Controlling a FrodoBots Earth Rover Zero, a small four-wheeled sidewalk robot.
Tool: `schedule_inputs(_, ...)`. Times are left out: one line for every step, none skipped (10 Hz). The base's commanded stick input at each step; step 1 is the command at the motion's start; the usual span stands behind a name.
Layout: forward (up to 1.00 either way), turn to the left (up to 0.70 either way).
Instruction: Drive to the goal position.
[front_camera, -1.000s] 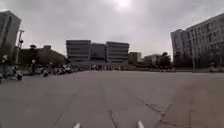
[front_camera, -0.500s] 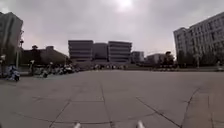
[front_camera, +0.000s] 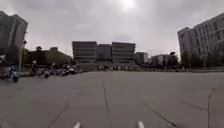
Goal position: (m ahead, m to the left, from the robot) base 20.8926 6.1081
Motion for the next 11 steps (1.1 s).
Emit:
schedule_inputs(0.7,0.01)
schedule_inputs(0.7,0.0)
schedule_inputs(0.7,0.0)
schedule_inputs(0.7,0.0)
schedule_inputs(0.7,0.0)
schedule_inputs(0.7,0.0)
schedule_inputs(0.7,0.0)
schedule_inputs(0.7,0.0)
schedule_inputs(0.7,0.0)
schedule_inputs(0.7,0.0)
schedule_inputs(0.7,0.0)
